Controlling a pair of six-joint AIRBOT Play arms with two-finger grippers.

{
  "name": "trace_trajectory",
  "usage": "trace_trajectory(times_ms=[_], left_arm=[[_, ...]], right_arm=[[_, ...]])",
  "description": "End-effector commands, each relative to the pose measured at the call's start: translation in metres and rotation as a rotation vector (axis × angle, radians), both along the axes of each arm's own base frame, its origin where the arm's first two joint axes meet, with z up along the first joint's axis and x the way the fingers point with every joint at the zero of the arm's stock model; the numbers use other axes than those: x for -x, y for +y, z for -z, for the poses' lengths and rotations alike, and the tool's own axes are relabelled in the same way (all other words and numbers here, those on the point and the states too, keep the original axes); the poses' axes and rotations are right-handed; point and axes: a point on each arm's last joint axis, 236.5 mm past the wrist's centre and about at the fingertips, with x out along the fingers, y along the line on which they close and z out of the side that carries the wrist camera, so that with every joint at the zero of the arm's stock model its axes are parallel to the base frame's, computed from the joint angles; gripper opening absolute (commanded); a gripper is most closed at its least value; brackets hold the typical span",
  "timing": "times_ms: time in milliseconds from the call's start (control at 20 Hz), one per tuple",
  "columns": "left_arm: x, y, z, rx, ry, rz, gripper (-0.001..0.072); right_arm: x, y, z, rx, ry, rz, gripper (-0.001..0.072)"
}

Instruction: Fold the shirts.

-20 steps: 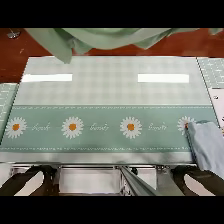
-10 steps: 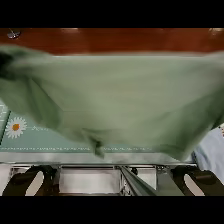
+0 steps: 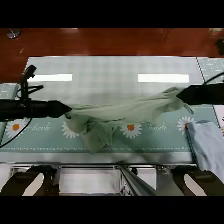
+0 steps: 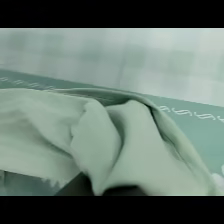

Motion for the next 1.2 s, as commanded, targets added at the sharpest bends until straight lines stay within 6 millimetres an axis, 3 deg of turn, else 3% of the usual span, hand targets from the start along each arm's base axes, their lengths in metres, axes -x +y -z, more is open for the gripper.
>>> trace_trajectory(times_ms=[0, 200, 250, 300, 350, 400, 500, 550, 650, 750, 850, 950, 1150], left_arm=[[-0.051, 0.006, 0.048, -0.026, 0.025, -0.118, 0.0023], [-0.092, -0.018, 0.059, 0.065, 0.112, -0.125, 0.0025], [-0.092, -0.029, 0.055, 0.105, 0.157, -0.087, 0.0064], [-0.091, -0.035, 0.051, 0.11, 0.188, -0.031, 0.0308], [-0.085, -0.035, 0.047, 0.091, 0.226, 0.04, 0.0691], [-0.079, -0.027, 0.045, 0.047, 0.258, 0.101, 0.0705], [-0.07, 0.015, 0.044, -0.079, 0.346, 0.094, 0.0703], [-0.066, 0.042, 0.044, -0.132, 0.36, 0.063, 0.0702], [-0.052, 0.083, 0.05, -0.158, 0.408, -0.054, 0.0702], [-0.023, 0.097, 0.073, -0.115, 0.47, -0.146, 0.0701], [0.009, 0.08, 0.097, 0.021, 0.524, -0.2, 0.0702], [0.025, 0.037, 0.094, 0.256, 0.484, -0.162, 0.0702], [0.049, 0.018, 0.137, 0.26, 0.529, -0.237, 0.0702]], right_arm=[[-0.061, -0.018, 0.058, -0.028, 0.059, 0.11, 0.0029], [-0.116, -0.009, 0.09, -0.229, 0.166, 0.175, 0.003], [-0.124, -0.007, 0.091, -0.28, 0.191, 0.183, 0.0094], [-0.129, -0.01, 0.088, -0.319, 0.21, 0.191, 0.0321], [-0.132, -0.015, 0.082, -0.343, 0.22, 0.195, 0.0564], [-0.131, -0.027, 0.072, -0.342, 0.218, 0.191, 0.0633], [-0.118, -0.06, 0.052, -0.312, 0.227, 0.168, 0.0631], [-0.101, -0.079, 0.049, -0.27, 0.242, 0.14, 0.063], [-0.058, -0.134, 0.057, -0.129, 0.309, 0.186, 0.0621], [-0.03, -0.168, 0.073, -0.138, 0.297, 0.332, 0.0621], [-0.018, -0.163, 0.095, -0.283, 0.225, 0.449, 0.0621], [-0.003, -0.137, 0.118, -0.379, 0.201, 0.452, 0.0621], [0.025, -0.09, 0.157, -0.449, 0.308, 0.408, 0.0621]])
